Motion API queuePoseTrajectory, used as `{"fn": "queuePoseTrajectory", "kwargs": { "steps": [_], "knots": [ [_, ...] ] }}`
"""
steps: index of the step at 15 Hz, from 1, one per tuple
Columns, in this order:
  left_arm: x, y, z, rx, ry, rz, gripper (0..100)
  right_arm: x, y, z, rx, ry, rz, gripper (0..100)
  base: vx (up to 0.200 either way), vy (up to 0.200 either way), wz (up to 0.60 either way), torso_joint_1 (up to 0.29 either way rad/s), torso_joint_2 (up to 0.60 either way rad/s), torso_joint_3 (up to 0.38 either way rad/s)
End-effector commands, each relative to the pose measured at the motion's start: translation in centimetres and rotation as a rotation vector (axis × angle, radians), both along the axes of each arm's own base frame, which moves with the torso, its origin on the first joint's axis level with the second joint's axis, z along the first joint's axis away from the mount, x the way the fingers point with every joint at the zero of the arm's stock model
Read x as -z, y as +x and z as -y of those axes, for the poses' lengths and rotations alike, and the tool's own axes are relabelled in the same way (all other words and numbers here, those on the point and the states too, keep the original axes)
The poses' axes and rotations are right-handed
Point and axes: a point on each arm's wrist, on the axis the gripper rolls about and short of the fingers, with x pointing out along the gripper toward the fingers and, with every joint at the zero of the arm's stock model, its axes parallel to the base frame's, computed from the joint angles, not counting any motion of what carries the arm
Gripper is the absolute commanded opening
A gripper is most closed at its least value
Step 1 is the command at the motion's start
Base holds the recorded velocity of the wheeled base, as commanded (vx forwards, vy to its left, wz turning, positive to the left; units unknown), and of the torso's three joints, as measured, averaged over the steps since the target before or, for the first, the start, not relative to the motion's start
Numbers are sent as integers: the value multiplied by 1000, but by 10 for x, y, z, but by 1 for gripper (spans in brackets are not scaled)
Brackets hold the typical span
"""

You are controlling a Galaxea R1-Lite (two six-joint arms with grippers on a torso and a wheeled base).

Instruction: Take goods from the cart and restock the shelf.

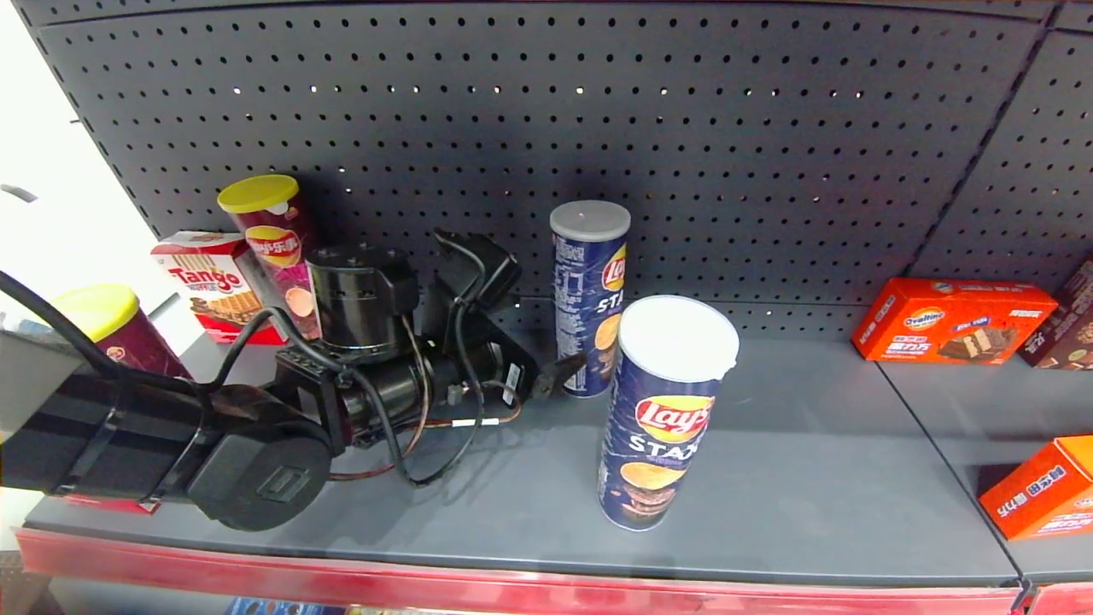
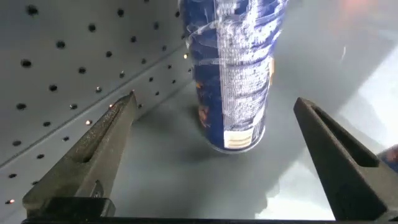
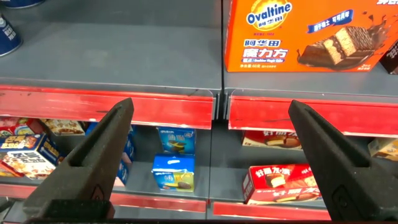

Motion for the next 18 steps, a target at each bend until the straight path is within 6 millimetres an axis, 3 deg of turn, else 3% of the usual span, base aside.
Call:
{"fn": "queuePoseTrajectory", "kwargs": {
  "steps": [1,10,14,18],
  "knots": [
    [-3,0,0,-44,0,12,100,0,0,0,0,0,0,100,0,0,0,0,0,0],
    [3,19,5,-208,16,19,100,0,0,0,0,0,0,100,0,0,0,0,0,0],
    [2,15,1,-224,20,16,100,0,0,0,0,0,0,100,0,0,0,0,0,0],
    [-7,-7,-11,-225,19,17,100,0,0,0,0,0,0,100,0,0,0,0,0,0]
  ]
}}
